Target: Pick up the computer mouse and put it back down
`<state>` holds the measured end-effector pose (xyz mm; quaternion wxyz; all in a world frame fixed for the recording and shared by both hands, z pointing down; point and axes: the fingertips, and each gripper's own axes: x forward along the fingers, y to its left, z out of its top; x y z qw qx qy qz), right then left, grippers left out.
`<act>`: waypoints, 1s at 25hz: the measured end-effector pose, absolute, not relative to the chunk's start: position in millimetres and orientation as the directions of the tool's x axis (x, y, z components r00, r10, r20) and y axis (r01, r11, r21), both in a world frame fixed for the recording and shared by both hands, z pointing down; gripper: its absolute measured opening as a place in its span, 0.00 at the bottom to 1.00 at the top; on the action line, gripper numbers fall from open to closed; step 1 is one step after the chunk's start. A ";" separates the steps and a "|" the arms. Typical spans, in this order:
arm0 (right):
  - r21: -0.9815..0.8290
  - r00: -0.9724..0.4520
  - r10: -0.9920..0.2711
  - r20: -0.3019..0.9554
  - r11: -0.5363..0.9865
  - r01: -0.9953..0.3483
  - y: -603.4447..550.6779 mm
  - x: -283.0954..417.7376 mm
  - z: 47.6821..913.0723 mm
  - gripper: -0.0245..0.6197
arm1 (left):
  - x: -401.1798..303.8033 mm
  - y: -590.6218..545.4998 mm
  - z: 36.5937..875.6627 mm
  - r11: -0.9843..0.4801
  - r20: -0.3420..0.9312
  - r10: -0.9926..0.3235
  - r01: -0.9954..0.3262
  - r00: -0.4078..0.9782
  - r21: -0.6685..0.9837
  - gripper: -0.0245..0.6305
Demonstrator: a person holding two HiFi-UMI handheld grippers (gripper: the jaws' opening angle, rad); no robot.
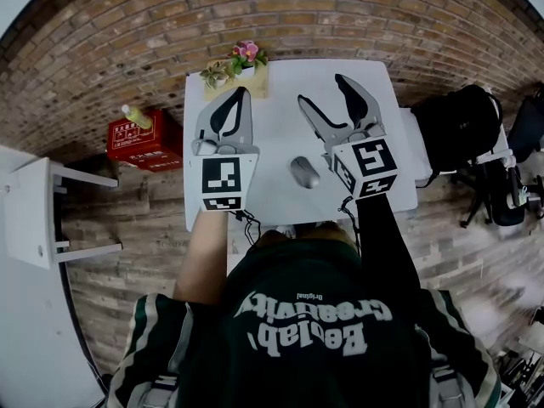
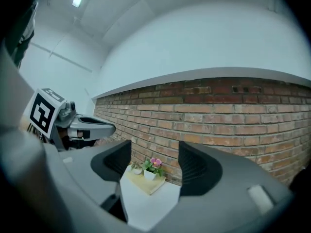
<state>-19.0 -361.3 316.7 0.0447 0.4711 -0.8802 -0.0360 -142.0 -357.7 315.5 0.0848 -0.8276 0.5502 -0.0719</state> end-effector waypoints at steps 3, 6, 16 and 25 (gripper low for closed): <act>0.119 -0.504 -0.863 0.007 0.502 -0.857 -358.5 -6.4 310.9 0.35 | -140.5 -357.5 316.4 -0.382 0.029 -0.922 -0.900 0.385 -0.210 0.05; 0.124 -0.489 -0.872 0.001 0.485 -0.866 -357.7 -2.3 309.1 0.23 | -140.2 -356.8 315.7 -0.382 0.032 -0.923 -0.900 0.384 -0.210 0.05; 0.169 -0.470 -0.882 -0.008 0.462 -0.870 -354.5 3.8 306.4 0.06 | -135.1 -352.3 313.7 -0.389 0.029 -0.919 -0.893 0.393 -0.227 0.05; 0.167 -0.458 -0.889 0.000 0.452 -0.876 -355.2 4.8 310.3 0.06 | -134.5 -352.1 316.9 -0.403 0.034 -0.914 -0.893 0.404 -0.200 0.05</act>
